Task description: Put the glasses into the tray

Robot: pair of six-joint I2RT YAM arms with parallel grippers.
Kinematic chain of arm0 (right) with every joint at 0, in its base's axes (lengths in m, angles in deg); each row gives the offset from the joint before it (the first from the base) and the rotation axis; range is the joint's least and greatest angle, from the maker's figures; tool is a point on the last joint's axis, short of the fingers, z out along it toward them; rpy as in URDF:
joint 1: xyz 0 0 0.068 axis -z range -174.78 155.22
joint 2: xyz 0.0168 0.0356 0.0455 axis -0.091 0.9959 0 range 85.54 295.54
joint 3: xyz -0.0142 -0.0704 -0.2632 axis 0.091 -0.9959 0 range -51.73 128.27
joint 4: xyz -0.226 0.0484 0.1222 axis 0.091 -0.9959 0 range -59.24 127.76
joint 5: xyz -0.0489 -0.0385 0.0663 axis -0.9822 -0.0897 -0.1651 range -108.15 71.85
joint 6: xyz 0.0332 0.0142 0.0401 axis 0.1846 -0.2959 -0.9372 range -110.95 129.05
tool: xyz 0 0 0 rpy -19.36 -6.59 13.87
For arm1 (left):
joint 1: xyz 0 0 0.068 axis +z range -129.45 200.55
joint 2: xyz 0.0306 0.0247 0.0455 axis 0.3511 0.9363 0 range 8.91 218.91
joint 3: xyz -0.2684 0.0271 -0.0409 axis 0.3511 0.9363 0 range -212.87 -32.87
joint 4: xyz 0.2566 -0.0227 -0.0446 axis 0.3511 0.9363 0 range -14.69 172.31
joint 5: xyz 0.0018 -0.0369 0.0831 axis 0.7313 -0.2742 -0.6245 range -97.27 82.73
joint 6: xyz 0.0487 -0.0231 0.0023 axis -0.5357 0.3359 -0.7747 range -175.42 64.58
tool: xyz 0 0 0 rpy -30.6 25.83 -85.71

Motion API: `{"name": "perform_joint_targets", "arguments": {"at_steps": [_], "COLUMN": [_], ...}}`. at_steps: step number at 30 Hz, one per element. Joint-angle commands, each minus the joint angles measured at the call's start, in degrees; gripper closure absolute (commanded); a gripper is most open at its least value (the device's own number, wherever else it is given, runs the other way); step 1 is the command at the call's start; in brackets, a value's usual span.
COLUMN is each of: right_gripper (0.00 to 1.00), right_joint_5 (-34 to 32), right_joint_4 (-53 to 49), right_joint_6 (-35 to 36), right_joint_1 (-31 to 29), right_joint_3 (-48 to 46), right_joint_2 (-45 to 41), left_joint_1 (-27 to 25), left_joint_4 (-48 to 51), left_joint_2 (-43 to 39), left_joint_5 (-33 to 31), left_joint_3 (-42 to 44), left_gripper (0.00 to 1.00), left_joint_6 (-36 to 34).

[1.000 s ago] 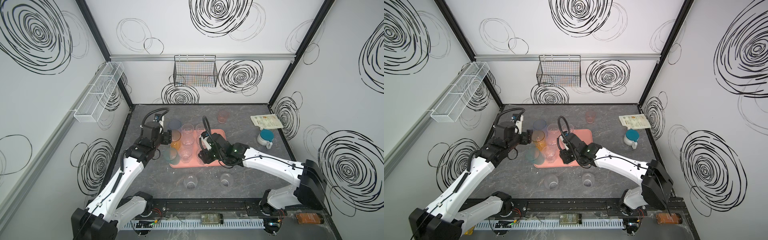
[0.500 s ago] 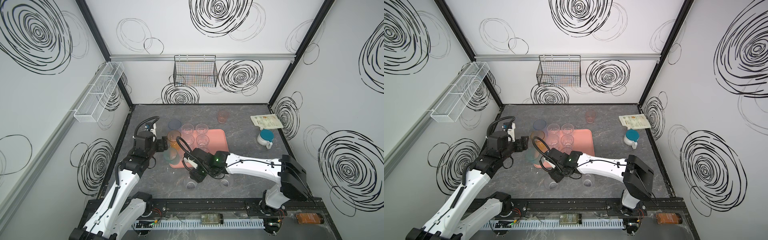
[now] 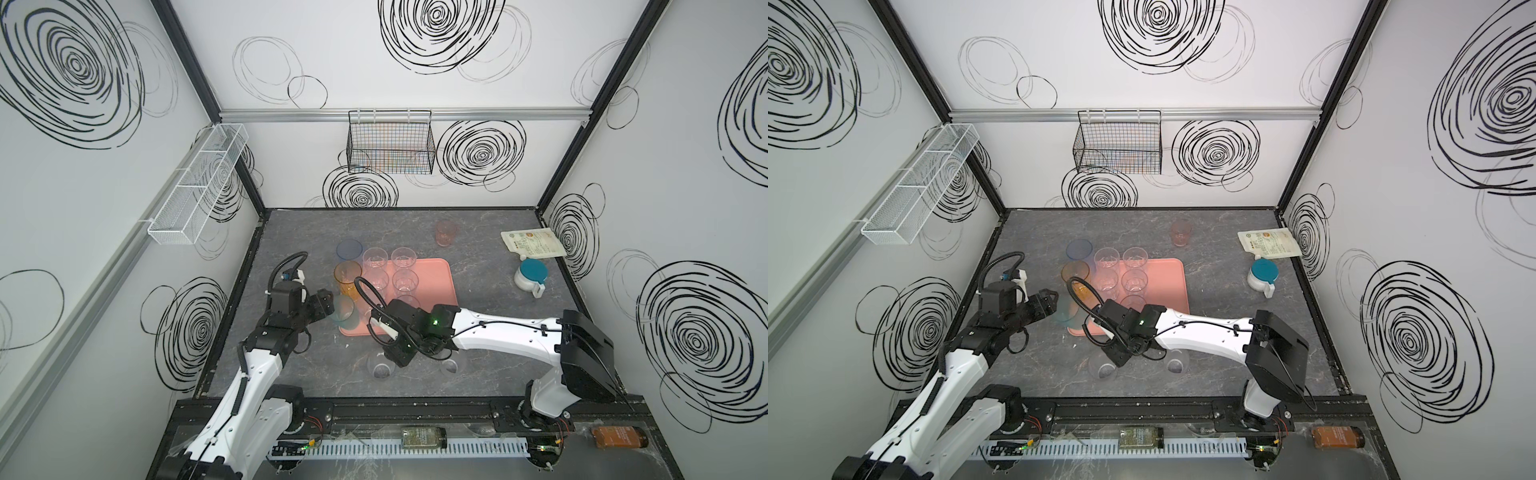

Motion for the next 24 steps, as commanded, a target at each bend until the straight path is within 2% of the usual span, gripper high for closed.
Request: {"name": "perform_joint_targets", "arguments": {"at_steps": [1,11,24], "right_gripper": [0.46,0.48,0.52], "right_joint_5": [-1.5,-3.1,-2.9], "right_joint_4": [1.3,1.8,1.7], "right_joint_6": [0.6,0.9,0.9], "right_joint_1": [-0.4,-0.3,-0.2], "right_joint_3": [-0.9,-1.8,-2.4], "right_joint_2": [-1.5,-1.9,-1.9], "left_joint_1": [-1.2,-8.9,-11.8], "left_joint_4": [-6.2,-8.7,-11.8], "left_joint_2": [0.8,2.9,5.9], "left_joint_5": [3.5,2.7,3.1], "left_joint_3": [1.2,0.6,-0.9], "left_gripper": [0.21,0.26,0.26], "left_joint_6": [3.9,5.6,6.1]}}
